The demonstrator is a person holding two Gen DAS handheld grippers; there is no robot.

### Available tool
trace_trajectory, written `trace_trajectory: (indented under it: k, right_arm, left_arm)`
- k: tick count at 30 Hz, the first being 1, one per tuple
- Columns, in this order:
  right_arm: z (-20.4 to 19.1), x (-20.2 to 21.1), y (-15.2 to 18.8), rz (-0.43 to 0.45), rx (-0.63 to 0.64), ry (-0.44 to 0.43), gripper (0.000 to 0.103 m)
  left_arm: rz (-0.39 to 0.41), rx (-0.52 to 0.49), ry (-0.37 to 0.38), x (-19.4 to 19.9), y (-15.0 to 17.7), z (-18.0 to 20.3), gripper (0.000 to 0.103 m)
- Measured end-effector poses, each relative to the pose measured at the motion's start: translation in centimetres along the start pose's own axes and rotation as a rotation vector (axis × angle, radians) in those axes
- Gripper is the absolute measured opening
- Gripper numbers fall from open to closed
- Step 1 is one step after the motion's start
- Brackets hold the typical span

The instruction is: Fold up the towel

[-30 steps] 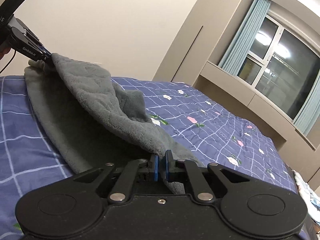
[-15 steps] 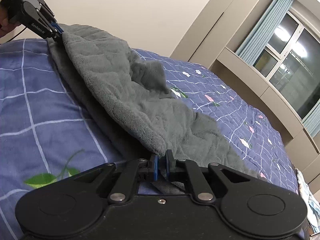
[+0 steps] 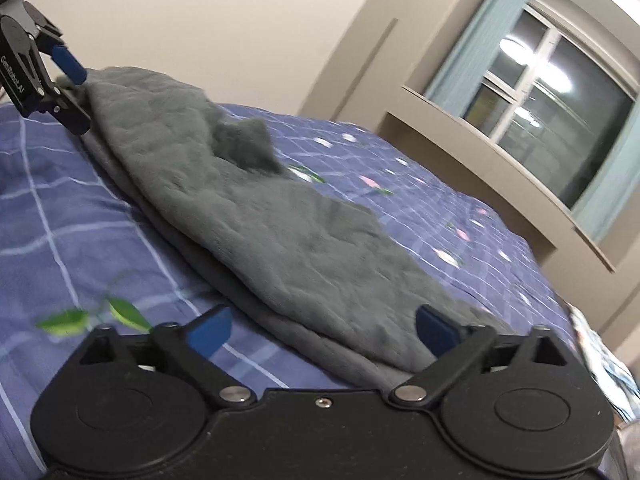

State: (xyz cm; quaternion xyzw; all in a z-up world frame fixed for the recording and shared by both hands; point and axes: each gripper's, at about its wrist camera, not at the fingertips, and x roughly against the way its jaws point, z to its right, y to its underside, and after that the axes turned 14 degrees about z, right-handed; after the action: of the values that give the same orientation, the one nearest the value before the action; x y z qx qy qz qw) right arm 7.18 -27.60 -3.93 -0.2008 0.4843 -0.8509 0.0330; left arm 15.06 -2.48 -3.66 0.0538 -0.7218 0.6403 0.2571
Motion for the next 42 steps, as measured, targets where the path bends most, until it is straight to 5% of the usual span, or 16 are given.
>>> trace_trajectory:
  k: [6,12,16,24,28,33,38,40,41,42]
  right_arm:
    - [5.2,2.0,2.3,-0.057,-0.034,0.103,0.102]
    - [14.2,2.7,5.4,-0.149,-0.369,0.202,0.103]
    - [19.0,2.4,7.8,-0.176,-0.562,0.284,0.103]
    - [25.6,-0.9,10.6,-0.136,-0.792,0.199,0.102]
    - [27.6,-2.2,11.5,-0.130,-0.940,0.152,0.085]
    - [28.9,-3.8,12.8,-0.153,-1.054,0.151,0.083]
    - [29.4,-4.2,13.7,-0.140,-1.143,0.214,0.082]
    - [29.6,-4.6,13.9,-0.151,-1.151,0.234,0.075]
    - [29.7,-4.8,14.0,-0.155,-1.147,0.243,0.072]
    - [29.8,-5.1,14.0,-0.159,-1.142,0.257,0.058]
  left_arm:
    - [0.063,0.076,0.101,-3.8,-3.3,5.4,0.103]
    - [0.106,0.009,0.163,-8.9,-5.4,13.3,0.103]
    - [0.067,-0.065,0.245,-12.5,-5.9,18.7,0.103]
    - [0.020,-0.248,0.354,-15.5,-5.6,25.5,0.102]
    - [-0.003,-0.335,0.394,-15.9,-5.3,26.7,0.102]
    - [-0.035,-0.345,0.400,-16.0,-5.5,26.1,0.085]
    - [-0.107,-0.303,0.455,-16.3,-5.3,25.5,0.056]
    - [-0.118,-0.298,0.469,-16.4,-5.4,25.6,0.047]
    - [-0.122,-0.295,0.469,-16.4,-5.4,25.5,0.031]
    - [-0.128,-0.293,0.465,-16.4,-5.5,25.5,0.024]
